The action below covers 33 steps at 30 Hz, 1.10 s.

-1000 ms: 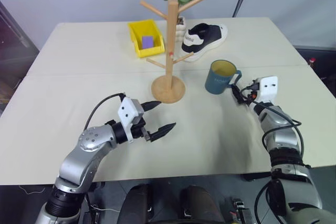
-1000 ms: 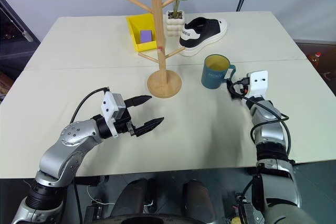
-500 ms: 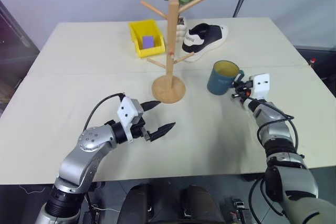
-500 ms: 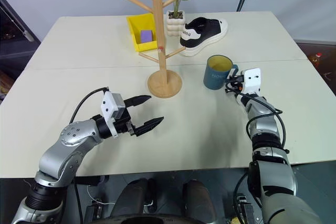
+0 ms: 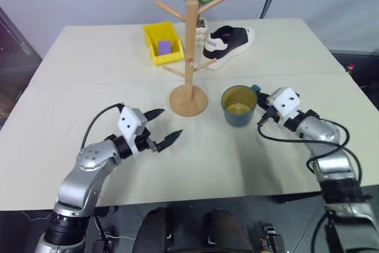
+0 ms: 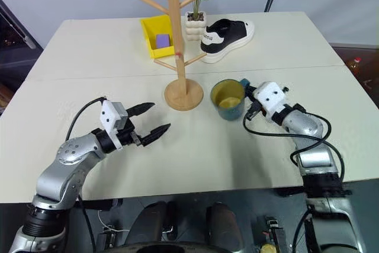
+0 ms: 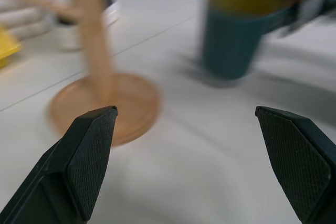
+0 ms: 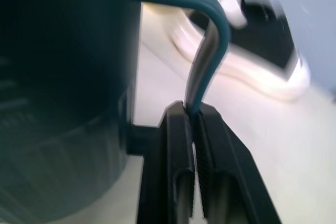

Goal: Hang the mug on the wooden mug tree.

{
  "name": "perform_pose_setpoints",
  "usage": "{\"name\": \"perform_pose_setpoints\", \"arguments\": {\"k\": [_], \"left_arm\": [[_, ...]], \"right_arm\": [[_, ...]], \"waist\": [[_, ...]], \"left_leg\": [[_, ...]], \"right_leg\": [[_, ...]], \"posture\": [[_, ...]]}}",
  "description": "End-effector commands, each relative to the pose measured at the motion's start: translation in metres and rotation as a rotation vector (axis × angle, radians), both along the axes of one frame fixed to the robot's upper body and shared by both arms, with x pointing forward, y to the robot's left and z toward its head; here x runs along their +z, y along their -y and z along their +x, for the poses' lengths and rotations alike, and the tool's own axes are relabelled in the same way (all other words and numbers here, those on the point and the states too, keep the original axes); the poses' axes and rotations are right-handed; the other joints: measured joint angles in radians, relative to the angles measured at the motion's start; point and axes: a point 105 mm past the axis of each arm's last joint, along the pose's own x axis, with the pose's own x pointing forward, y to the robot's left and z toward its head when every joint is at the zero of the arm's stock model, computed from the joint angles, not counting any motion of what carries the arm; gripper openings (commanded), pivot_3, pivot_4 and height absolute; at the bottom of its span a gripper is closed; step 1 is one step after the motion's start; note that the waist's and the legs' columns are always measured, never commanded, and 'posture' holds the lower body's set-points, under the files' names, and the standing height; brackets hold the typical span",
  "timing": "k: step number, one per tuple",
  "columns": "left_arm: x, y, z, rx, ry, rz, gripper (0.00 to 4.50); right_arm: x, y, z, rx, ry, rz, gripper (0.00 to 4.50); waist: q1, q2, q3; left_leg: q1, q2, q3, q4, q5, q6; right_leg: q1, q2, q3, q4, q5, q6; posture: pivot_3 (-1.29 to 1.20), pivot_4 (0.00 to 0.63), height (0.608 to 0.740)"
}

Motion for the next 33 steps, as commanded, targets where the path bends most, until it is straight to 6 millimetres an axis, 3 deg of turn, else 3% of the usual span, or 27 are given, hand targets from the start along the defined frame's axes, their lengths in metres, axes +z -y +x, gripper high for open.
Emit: {"name": "perform_pose_setpoints", "arguments": {"k": [1, 4, 9, 17, 24, 33], "left_arm": [[0.008, -0.014, 0.005, 0.033, 0.061, 0.014, 4.50], [0.012, -0.022, 0.010, 0.063, 0.076, -0.004, 4.50], [0.011, -0.034, 0.014, 0.100, 0.085, 0.004, 4.50], [0.025, -0.035, 0.007, 0.088, 0.105, -0.073, 4.50], [0.034, -0.024, -0.006, -0.009, 0.093, -0.106, 4.50], [0.076, -0.014, -0.013, -0.113, 0.144, -0.172, 4.50]], "right_arm": [[0.045, -0.047, -0.022, 0.059, 0.102, -0.014, 0.07], [0.055, -0.082, -0.033, 0.082, 0.108, -0.036, 0.07], [0.065, -0.112, -0.025, 0.028, 0.132, -0.111, 0.07], [0.076, -0.118, -0.014, -0.048, 0.149, -0.166, 0.07], [0.083, -0.124, -0.014, -0.040, 0.165, -0.164, 0.07], [0.085, -0.131, -0.002, -0.051, 0.163, -0.202, 0.07]], "waist": [[0.004, 0.000, 0.000], [0.010, -0.001, 0.000], [0.011, -0.001, 0.000], [0.006, -0.001, 0.000], [0.003, -0.001, 0.000], [0.004, -0.001, 0.000]], "left_leg": [[0.000, 0.000, -0.001, 0.000, 0.000, -0.001], [-0.001, 0.000, -0.001, 0.000, 0.000, -0.001], [-0.003, -0.002, -0.001, 0.000, 0.000, 0.000], [-0.005, -0.002, 0.000, 0.000, -0.001, 0.001], [-0.005, -0.002, 0.000, 0.000, -0.001, 0.001], [-0.005, -0.002, 0.000, 0.000, -0.001, 0.001]], "right_leg": [[0.000, 0.000, 0.000, 0.000, 0.000, 0.000], [-0.001, 0.000, 0.000, 0.000, 0.000, 0.000], [-0.003, -0.003, 0.000, -0.001, 0.000, -0.001], [-0.005, -0.004, -0.001, -0.001, 0.000, -0.002], [-0.005, -0.004, -0.001, -0.001, 0.000, -0.001], [-0.005, -0.003, -0.001, 0.000, 0.000, -0.001]], "posture": [[0.00, 0.150, 0.740], [0.00, 0.150, 0.740], [0.00, 0.150, 0.740], [0.00, 0.150, 0.740], [0.00, 0.150, 0.740], [0.00, 0.150, 0.740]]}}
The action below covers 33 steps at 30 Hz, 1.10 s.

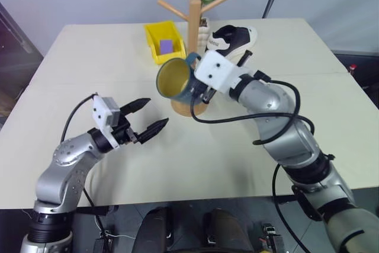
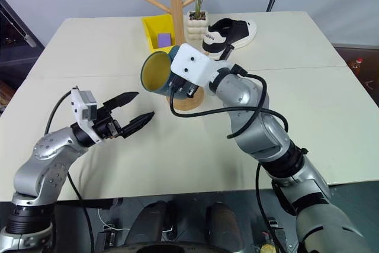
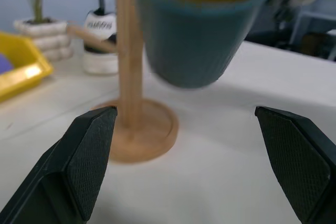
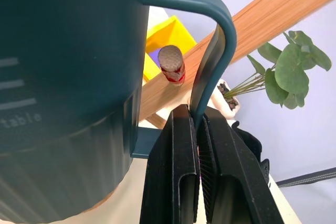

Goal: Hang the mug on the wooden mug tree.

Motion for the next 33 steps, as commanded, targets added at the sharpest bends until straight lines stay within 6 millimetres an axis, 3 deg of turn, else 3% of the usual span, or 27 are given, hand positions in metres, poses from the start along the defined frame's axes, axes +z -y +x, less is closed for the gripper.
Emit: {"name": "perform_pose_setpoints", "arguments": {"k": [1, 8, 11, 17, 21, 25, 30, 33], "left_arm": [[0.032, 0.002, -0.005, -0.022, 0.088, -0.035, 4.50], [0.050, 0.004, -0.007, -0.033, 0.126, -0.045, 4.50], [0.051, 0.005, -0.006, -0.032, 0.127, -0.047, 4.50], [0.049, 0.006, -0.004, -0.031, 0.122, -0.047, 4.50], [0.041, 0.001, 0.002, 0.009, 0.093, -0.043, 4.50], [0.025, -0.015, 0.014, 0.127, 0.038, -0.048, 4.50], [-0.006, -0.045, 0.032, 0.353, -0.013, -0.054, 4.50], [-0.039, -0.071, 0.040, 0.532, -0.073, -0.021, 4.50]], "right_arm": [[0.013, -0.005, 0.001, 0.000, 0.047, -0.003, 0.07], [0.008, -0.003, 0.005, -0.022, 0.013, -0.004, 0.07], [0.008, -0.005, 0.004, -0.007, 0.017, -0.013, 0.97], [0.019, -0.001, 0.002, -0.004, 0.090, -0.021, 3.93], [0.025, 0.006, -0.009, 0.099, 0.119, 0.040, 3.93], [0.018, 0.026, -0.023, 0.218, 0.081, 0.168, 3.93], [-0.017, 0.063, -0.027, 0.238, -0.100, 0.393, 3.93], [-0.058, 0.089, -0.021, 0.177, -0.254, 0.596, 3.93]], "waist": [[0.000, 0.000, 0.000], [0.000, 0.000, 0.000], [0.001, 0.000, 0.000], [0.000, 0.000, 0.000], [0.002, 0.000, 0.000], [0.006, -0.001, 0.000], [0.003, -0.002, 0.000], [0.002, -0.003, 0.000]], "left_leg": [[0.000, 0.000, 0.000, 0.000, 0.000, 0.000], [0.000, 0.000, 0.000, 0.000, 0.000, 0.000], [0.000, 0.000, 0.000, 0.000, 0.000, 0.000], [0.000, 0.000, 0.001, 0.000, 0.000, 0.000], [0.000, 0.000, 0.001, 0.000, 0.000, 0.000], [0.000, 0.000, 0.000, 0.000, 0.000, 0.000], [0.002, 0.000, 0.000, 0.000, -0.001, 0.001], [0.004, 0.001, 0.000, 0.000, -0.001, 0.001]], "right_leg": [[0.000, 0.000, 0.000, 0.000, 0.000, 0.000], [0.000, 0.001, 0.000, 0.000, 0.000, 0.000], [0.000, 0.001, 0.000, 0.000, 0.000, 0.000], [0.000, 0.001, 0.000, 0.000, 0.000, 0.000], [0.000, 0.001, 0.000, 0.000, 0.000, 0.000], [0.002, 0.001, 0.000, -0.001, 0.000, 0.001], [0.003, 0.001, 0.000, -0.001, 0.000, 0.001], [0.005, 0.002, 0.000, -0.001, 0.000, 0.001]], "posture": [[0.00, 0.150, 0.740], [0.00, 0.150, 0.740], [0.00, 0.150, 0.740], [0.00, 0.150, 0.740], [0.00, 0.150, 0.740], [0.00, 0.150, 0.740], [0.00, 0.150, 0.740], [0.00, 0.150, 0.740]]}}
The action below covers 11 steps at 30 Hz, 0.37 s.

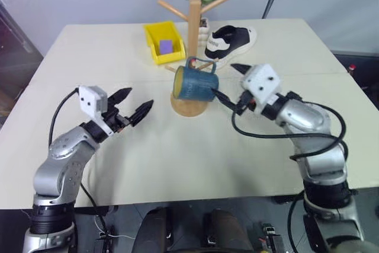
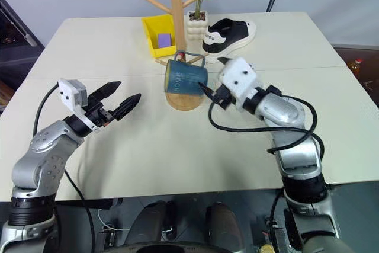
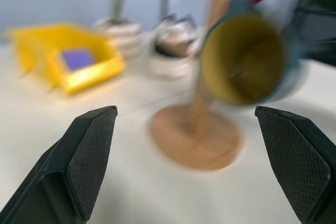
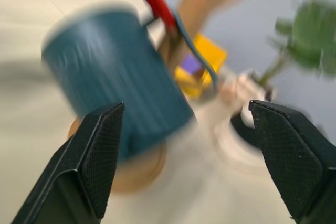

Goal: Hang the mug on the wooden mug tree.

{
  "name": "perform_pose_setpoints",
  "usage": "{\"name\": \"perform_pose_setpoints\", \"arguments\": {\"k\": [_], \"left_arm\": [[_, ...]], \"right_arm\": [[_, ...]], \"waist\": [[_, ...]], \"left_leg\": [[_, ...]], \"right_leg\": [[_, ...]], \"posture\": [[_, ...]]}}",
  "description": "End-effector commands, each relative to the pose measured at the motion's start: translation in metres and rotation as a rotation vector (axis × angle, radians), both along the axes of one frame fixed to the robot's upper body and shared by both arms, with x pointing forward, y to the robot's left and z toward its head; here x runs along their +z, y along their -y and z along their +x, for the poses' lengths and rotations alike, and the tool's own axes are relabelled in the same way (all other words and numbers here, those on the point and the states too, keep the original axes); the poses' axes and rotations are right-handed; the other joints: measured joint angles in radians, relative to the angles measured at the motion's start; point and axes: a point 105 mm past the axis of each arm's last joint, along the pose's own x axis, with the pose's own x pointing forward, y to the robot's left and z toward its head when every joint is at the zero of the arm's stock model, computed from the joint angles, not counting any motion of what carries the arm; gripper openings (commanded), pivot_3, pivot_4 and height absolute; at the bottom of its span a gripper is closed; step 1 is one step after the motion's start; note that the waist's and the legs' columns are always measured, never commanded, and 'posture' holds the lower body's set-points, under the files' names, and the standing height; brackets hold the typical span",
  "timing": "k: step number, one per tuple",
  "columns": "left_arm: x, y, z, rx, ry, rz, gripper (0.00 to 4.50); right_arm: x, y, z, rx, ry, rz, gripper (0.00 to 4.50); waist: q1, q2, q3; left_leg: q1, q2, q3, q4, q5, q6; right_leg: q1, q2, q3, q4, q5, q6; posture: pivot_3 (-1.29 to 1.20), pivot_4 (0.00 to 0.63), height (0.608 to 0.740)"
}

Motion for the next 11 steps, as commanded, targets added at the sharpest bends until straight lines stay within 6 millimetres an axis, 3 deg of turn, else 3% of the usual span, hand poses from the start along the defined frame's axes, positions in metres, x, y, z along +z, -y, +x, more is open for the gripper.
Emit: {"name": "perform_pose_setpoints", "arguments": {"k": [1, 5, 11], "left_arm": [[-0.023, -0.031, 0.005, 0.200, -0.017, 0.055, 4.50], [-0.046, -0.047, 0.003, 0.313, -0.065, 0.059, 4.50], [-0.052, -0.050, -0.002, 0.329, -0.075, 0.058, 4.50]], "right_arm": [[-0.030, 0.026, 0.004, -0.048, -0.120, 0.185, 3.93], [-0.061, 0.046, 0.013, -0.165, -0.179, 0.277, 3.93], [-0.080, 0.052, 0.017, -0.198, -0.205, 0.315, 3.93]], "waist": [[0.000, 0.000, 0.000], [0.002, 0.000, 0.000], [0.003, 0.000, 0.000]], "left_leg": [[0.001, 0.000, 0.000, 0.000, 0.000, 0.000], [-0.001, 0.000, 0.000, 0.000, 0.000, 0.000], [-0.001, 0.000, 0.000, 0.000, 0.000, 0.000]], "right_leg": [[0.001, 0.000, 0.000, 0.000, 0.000, 0.000], [0.000, 0.000, 0.000, 0.000, 0.000, 0.000], [-0.001, 0.000, 0.000, 0.000, 0.000, 0.000]], "posture": [[0.00, 0.150, 0.740], [0.00, 0.150, 0.740], [0.00, 0.150, 0.740]]}}
